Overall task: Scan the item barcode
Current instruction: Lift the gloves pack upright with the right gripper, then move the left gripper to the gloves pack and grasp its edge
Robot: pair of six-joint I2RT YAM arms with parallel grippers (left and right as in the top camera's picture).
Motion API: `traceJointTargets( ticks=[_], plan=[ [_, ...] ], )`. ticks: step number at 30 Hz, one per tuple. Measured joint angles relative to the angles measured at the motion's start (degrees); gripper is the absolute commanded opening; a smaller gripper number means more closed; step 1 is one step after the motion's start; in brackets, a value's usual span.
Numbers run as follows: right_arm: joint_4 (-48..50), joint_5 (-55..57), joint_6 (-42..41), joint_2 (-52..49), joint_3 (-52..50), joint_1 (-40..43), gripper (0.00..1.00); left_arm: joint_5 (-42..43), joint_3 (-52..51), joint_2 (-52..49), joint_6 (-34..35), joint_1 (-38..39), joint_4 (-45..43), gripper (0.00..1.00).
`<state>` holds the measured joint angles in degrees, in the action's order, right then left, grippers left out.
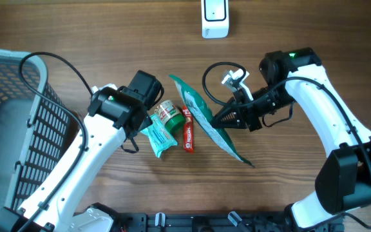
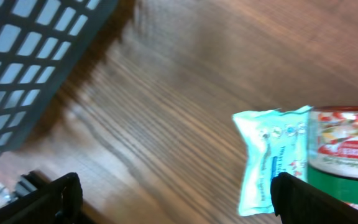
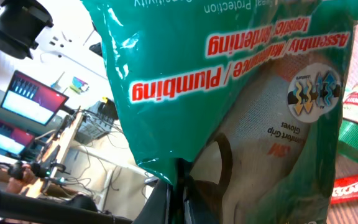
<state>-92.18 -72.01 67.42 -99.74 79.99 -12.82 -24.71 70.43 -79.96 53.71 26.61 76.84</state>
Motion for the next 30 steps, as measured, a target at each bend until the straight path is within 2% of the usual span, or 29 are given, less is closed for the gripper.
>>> traceJointTargets(
  ticks=[5, 8, 11, 14, 18, 20, 22, 24, 30],
  plan=[
    [-0.1, -0.1, 1.1, 0.0, 0.0, 0.0, 0.04, 6.2, 0.0, 0.0, 0.3, 0.0, -13.8, 1.0],
    [-0.1, -0.2, 1.0, 0.5, 0.0, 0.4, 0.05, 15.6, 0.0, 0.0, 0.8, -1.6, -25.4, 1.0],
    [-0.1, 0.0, 0.7, 3.5, 0.0, 2.6, 0.04, 27.6, 0.0, 0.0, 3.1, -7.1, -31.2, 1.0],
    [-0.1, 0.1, 1.3, 8.0, 0.0, 6.6, 0.04, 38.7, 0.0, 0.0, 5.2, -15.1, -32.9, 1.0],
    [-0.2, 0.0, 3.9, 12.0, 0.0, 8.8, 0.04, 63.0, 0.0, 0.0, 8.2, -28.5, -35.8, 1.0],
    [-0.1, 0.0, 4.9, 12.1, 0.0, 8.2, 0.04, 72.8, 0.0, 0.0, 9.6, -32.6, -35.8, 1.0],
    [-0.1, 0.0, 5.7, 12.1, 0.0, 6.7, 0.04, 82.8, 0.0, 0.0, 10.5, -33.9, -35.8, 1.0],
    [-0.1, 0.0, 6.1, 12.1, 0.0, 5.6, 0.04, 88.2, 0.0, 0.0, 10.9, -33.2, -35.8, 1.0],
    [0.0, 0.2, 6.9, 12.1, 0.0, 2.8, 0.04, 94.6, 0.0, 0.0, 12.0, -28.6, -39.6, 0.99]
  ],
)
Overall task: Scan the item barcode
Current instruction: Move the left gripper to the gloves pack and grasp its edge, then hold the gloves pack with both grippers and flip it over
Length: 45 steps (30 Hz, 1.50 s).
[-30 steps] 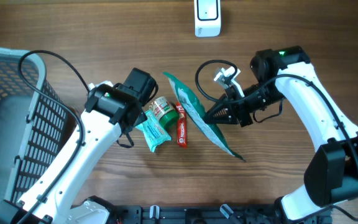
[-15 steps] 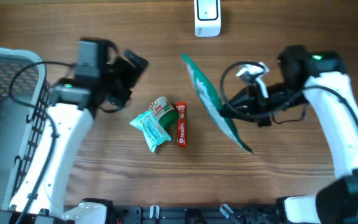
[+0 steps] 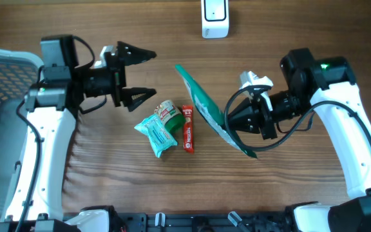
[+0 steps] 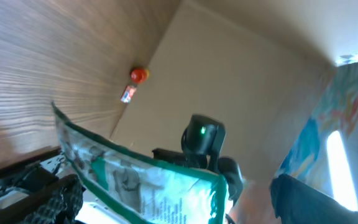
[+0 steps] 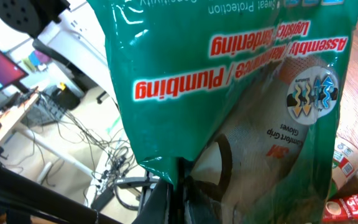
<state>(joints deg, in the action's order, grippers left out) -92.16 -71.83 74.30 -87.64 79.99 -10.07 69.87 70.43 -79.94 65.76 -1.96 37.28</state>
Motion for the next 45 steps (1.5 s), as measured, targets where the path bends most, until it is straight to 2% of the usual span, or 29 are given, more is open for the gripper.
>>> traceJointTargets(
  ticks=[5, 6, 8, 11, 15, 17, 18, 20, 21, 22, 23, 25, 28, 32, 33, 38, 42, 45],
  plan=[
    [2.4, 3.1, 0.6, 0.0, 0.0, -2.1, 0.04, 1.2, 0.0, 0.0, 1.2, 4.4, -4.3, 0.98],
    [2.9, 3.6, 0.6, 0.0, 0.0, -2.3, 0.04, 1.4, 0.0, 0.0, 1.3, 5.3, -4.6, 0.95],
    [5.0, 4.8, -0.7, 0.0, 0.0, -2.7, 0.04, 1.5, 0.0, 0.0, 1.6, 7.3, -5.2, 0.84],
    [5.3, 5.5, -1.8, 0.0, 0.0, -2.9, 0.05, 1.7, 0.0, 0.0, 1.9, 10.2, -7.3, 0.61],
    [5.4, 5.5, -2.3, 0.0, 0.0, -2.9, 0.04, 1.7, 0.0, 0.0, 2.3, 12.7, -7.8, 0.53],
    [5.4, 5.5, -2.3, 0.0, 0.0, -2.9, 0.04, 1.8, 0.0, 0.0, 1.7, 13.8, -7.7, 0.45],
    [5.4, 5.5, -2.3, 0.0, 0.0, -2.9, 0.04, 1.8, 0.0, 0.0, 1.3, 14.3, -7.7, 0.37],
    [5.4, 5.8, -2.3, 0.0, 0.0, -2.9, 0.04, 1.8, 0.0, 0.0, 0.9, 14.9, -7.7, 0.16],
    [5.4, 6.0, -2.3, 0.0, 0.0, -2.9, 0.04, 1.9, 0.0, 0.0, 0.7, 15.1, -7.8, 0.08],
    [5.4, 6.1, -2.4, 0.0, 0.0, -2.9, 0.04, 1.8, 0.0, 0.0, 0.6, 15.1, -7.8, 0.04],
    [5.5, 6.2, -2.7, 0.0, 0.0, -2.9, 0.07, 1.8, 0.0, 0.0, 0.1, 15.3, -7.7, 0.04],
    [6.2, 6.3, -4.0, 0.0, 0.0, -2.9, 0.21, 1.8, 0.0, 0.0, -0.1, 15.7, -7.8, 0.04],
    [8.7, 6.9, -7.9, 0.0, 0.0, -2.9, 0.33, 1.2, 0.0, 0.0, -0.1, 15.7, -7.8, 0.04],
    [13.0, 9.3, -15.9, 0.0, 0.0, -2.9, 0.92, -2.0, 0.0, 0.0, 1.7, 15.3, -6.4, 0.04],
    [14.0, 9.7, -17.8, 0.0, 0.0, -2.9, 0.99, -2.8, 0.0, 0.0, 2.6, 15.0, -5.9, 0.04],
    [19.8, 10.4, -27.8, 0.0, 0.0, -2.9, 1.0, -9.8, 0.0, 0.0, 10.6, 11.8, -1.7, 0.04],
    [22.8, 9.5, -30.7, 0.0, 0.0, -3.0, 1.0, -13.0, 0.0, 0.0, 17.5, 9.5, -0.1, 0.04],
    [25.1, 9.2, -31.5, 0.0, 0.0, -3.8, 0.98, -13.7, 0.0, 0.0, 25.6, 9.3, -0.2, 0.04]
  ],
)
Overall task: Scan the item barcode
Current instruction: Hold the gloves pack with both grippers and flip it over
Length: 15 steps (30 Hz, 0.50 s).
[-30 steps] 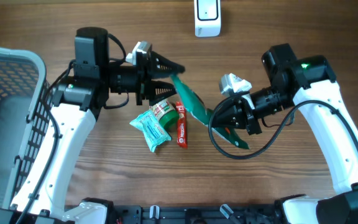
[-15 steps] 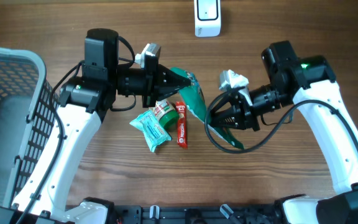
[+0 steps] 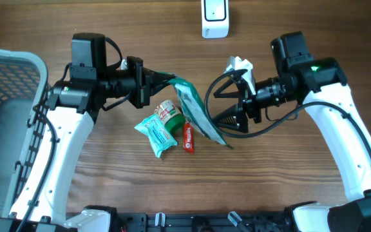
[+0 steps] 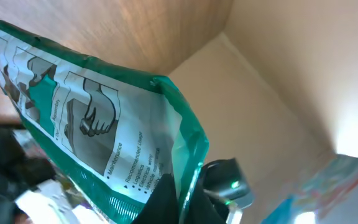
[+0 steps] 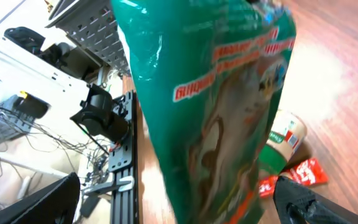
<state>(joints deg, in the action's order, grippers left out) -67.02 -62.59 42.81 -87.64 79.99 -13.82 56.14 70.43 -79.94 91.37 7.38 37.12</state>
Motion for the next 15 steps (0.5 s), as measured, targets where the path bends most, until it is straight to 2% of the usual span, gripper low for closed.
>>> traceJointTargets(
  ticks=[4, 7, 9, 11, 15],
  plan=[
    [4.0, 0.9, -0.8, 0.0, 0.0, -2.1, 0.91, -0.3, 0.0, 0.0, 7.7, 0.0, -1.4, 0.04],
    [5.8, 2.8, -3.0, 0.0, 0.0, -4.9, 0.65, -0.3, 0.0, 0.0, 11.7, 0.0, -4.1, 0.04],
    [5.9, 6.2, -4.3, 0.0, 0.0, -6.5, 0.61, 0.1, 0.0, 0.0, 13.9, -0.1, -6.9, 0.04],
    [5.9, 9.5, -5.3, 0.0, 0.0, -7.6, 0.49, 1.3, 0.0, 0.0, 15.4, -0.9, -8.1, 0.04],
    [6.4, 13.4, -7.2, 0.0, 0.0, -7.7, 0.52, 5.1, 0.0, 0.0, 16.3, -3.7, -8.5, 0.04]
  ],
)
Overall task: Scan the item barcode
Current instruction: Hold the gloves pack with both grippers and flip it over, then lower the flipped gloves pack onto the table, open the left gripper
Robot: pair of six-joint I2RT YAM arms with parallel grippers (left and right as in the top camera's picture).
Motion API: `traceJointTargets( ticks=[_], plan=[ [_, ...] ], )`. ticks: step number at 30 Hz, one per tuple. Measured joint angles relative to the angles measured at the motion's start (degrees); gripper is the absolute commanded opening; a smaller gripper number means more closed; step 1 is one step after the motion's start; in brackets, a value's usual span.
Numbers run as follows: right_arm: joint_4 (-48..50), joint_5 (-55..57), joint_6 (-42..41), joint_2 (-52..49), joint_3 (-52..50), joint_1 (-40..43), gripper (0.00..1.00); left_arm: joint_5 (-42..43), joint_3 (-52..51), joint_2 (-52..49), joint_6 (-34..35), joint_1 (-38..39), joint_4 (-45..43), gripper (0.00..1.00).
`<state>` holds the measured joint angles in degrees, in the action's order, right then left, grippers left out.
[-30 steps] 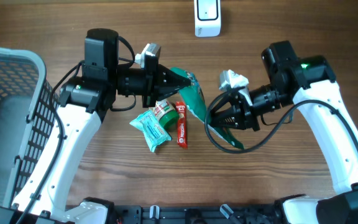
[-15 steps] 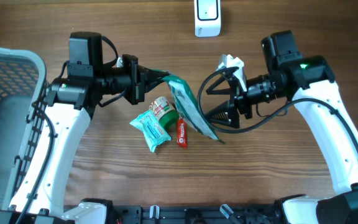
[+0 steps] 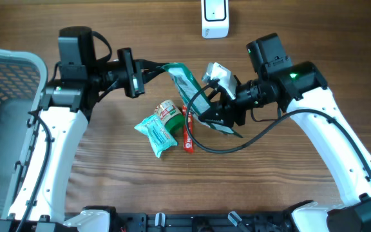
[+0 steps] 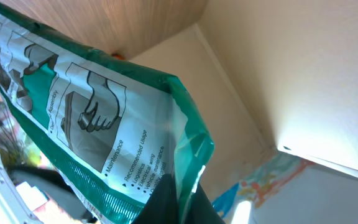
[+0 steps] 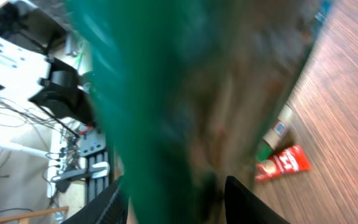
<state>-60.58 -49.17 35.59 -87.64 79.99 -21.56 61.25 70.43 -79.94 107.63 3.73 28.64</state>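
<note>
A green glove packet (image 3: 187, 84) hangs in the air over the middle of the table. My left gripper (image 3: 163, 66) is shut on its upper edge. In the left wrist view the packet's printed back (image 4: 86, 118) fills the frame, pinched between the jaws of the left gripper (image 4: 180, 194). My right gripper (image 3: 212, 109) is at the packet's lower end. In the right wrist view the blurred packet (image 5: 185, 93) sits between the parted fingers of the right gripper (image 5: 179, 199). A white scanner (image 3: 214, 18) stands at the table's far edge.
Under the packet lie a teal pouch (image 3: 156, 134), a small green-lidded can (image 3: 168, 113) and a red sachet (image 3: 187, 132). A dark mesh basket (image 3: 11, 58) fills the left side. Cables loop round the right arm's wrist.
My right gripper has moved left, up to the packet's lower part. Its fingers stand closer together, one on each side of the packet. The left gripper still holds the top edge.
First my right gripper held the packet up while the left was open low beside the teal pouch. Then the left was raised and open, facing the packet. Later the left was shut on the packet's edge and the right stood open, apart from it. Now the right straddles it.
</note>
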Motion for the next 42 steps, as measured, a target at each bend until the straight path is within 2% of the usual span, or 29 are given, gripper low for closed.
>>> traceJointTargets(
  ticks=[3, 4, 6, 7, 8, 9, 10, 12, 13, 18, 20, 22, 24, 29, 32, 36, 42],
  plan=[
    [2.6, 2.3, -2.6, -0.3, 0.0, 0.0, 0.51, 2.2, 0.0, 0.0, 0.3, -0.9, 0.0, 0.04],
    [3.2, 2.6, -3.4, -0.5, 0.0, 0.0, 0.48, 2.8, 0.0, 0.0, 0.3, -0.9, 0.0, 0.04],
    [5.2, 2.8, -4.8, -0.5, 0.0, 0.0, 0.31, 3.6, 0.0, 0.0, 0.3, -0.9, 0.0, 0.04],
    [6.1, 2.7, -5.3, -0.5, 0.0, 0.0, 0.15, 3.7, 0.0, 0.0, 0.2, -0.9, 0.0, 0.04],
    [7.1, 2.7, -6.9, -0.5, 0.0, 0.0, 0.05, 3.8, 0.0, 0.0, 0.1, -0.9, 0.0, 0.04],
    [7.9, 2.7, -7.6, -0.5, 0.0, 0.0, 0.04, 4.0, 0.0, 0.0, -0.2, -0.9, 0.0, 0.09],
    [8.8, 2.7, -9.1, -0.5, 0.0, 0.0, 0.04, 4.1, 0.0, 0.0, -0.4, -0.9, 0.0, 0.25],
    [10.4, 2.8, -13.0, -0.5, 0.0, 0.0, 0.04, 4.2, 0.0, 0.0, -1.7, -0.9, -0.3, 0.9],
    [10.8, 2.7, -15.1, -0.5, 0.0, 0.0, 0.04, 4.2, 0.0, 0.0, -2.5, -0.9, -0.2, 1.0],
    [9.5, 2.4, -26.8, -0.5, 0.0, 0.0, 0.04, 1.7, 0.0, 0.0, -10.4, -0.9, 0.1, 1.0],
    [6.1, 1.7, -33.2, -0.5, 0.0, 0.6, 0.04, -1.0, 0.0, 0.0, -17.5, -0.9, 2.3, 1.0],
    [0.5, 1.2, -34.3, -0.5, 0.0, 2.0, 0.05, -5.6, 0.2, 0.0, -26.7, -0.9, 8.4, 1.0],
    [-4.8, 0.3, -33.5, -0.5, 0.0, 2.9, 0.05, -13.0, 0.3, 0.0, -33.8, -0.9, 19.8, 1.0],
    [-9.0, -1.0, -31.3, 1.1, 0.0, 3.0, 0.05, -36.3, 0.0, 0.0, -43.6, 1.4, 39.7, 1.0],
    [-10.0, -1.5, -31.5, 5.9, 0.0, 3.0, 0.04, -48.9, 0.0, 0.0, -46.0, 6.4, 47.3, 1.0],
    [-12.7, -2.4, -34.6, 10.9, 0.0, 3.0, 0.04, -62.5, 0.0, 0.0, -44.5, 15.8, 55.9, 1.0],
    [-15.2, -7.5, -32.9, 12.9, 0.0, 3.0, 0.05, -76.5, 0.0, 0.0, -40.2, 29.1, 62.7, 1.0]
  ],
)
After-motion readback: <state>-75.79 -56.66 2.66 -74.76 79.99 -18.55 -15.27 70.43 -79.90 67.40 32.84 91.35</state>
